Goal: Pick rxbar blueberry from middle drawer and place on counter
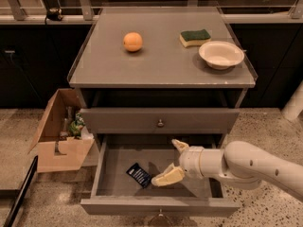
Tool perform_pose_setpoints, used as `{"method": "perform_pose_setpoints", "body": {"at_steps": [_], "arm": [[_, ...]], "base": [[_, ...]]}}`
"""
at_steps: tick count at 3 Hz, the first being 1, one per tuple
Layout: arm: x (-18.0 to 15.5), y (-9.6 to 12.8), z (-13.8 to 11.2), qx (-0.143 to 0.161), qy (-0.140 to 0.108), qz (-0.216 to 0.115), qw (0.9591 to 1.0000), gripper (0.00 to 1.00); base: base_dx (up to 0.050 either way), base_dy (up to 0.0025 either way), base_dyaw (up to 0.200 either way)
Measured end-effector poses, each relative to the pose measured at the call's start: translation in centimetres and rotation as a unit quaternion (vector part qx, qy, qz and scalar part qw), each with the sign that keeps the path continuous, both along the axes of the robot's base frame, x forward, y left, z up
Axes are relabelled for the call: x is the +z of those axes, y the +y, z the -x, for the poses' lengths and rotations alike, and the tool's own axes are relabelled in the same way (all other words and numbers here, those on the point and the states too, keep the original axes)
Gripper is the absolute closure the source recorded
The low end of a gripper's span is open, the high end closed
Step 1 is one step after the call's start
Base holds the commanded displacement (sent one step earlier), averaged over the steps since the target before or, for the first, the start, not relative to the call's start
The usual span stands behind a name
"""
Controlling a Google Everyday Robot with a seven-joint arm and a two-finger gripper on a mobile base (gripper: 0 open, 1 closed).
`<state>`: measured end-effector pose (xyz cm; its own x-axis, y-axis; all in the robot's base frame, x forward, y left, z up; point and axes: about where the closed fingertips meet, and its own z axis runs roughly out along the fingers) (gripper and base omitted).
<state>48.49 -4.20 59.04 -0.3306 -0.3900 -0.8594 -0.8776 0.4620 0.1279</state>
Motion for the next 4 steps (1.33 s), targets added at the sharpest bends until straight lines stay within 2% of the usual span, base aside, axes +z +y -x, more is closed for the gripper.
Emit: {"method": "perform_pose_setpoints", "body": {"at_steps": [1,3,4], "arm": [[-3.7,1.6,-0.5,-0.016,0.004,0.007,0.9998,0.00],[-8.6,3.3,-2.6,-0.028,0.018,0.014,0.9994,0.00],[-12.5,5.8,-5.5,-0.017,0.035,0.033,0.9987,0.00]], "base": [[0.000,0.00000,0.000],[0.000,0.00000,0.000],[0.000,0.00000,0.000]]}}
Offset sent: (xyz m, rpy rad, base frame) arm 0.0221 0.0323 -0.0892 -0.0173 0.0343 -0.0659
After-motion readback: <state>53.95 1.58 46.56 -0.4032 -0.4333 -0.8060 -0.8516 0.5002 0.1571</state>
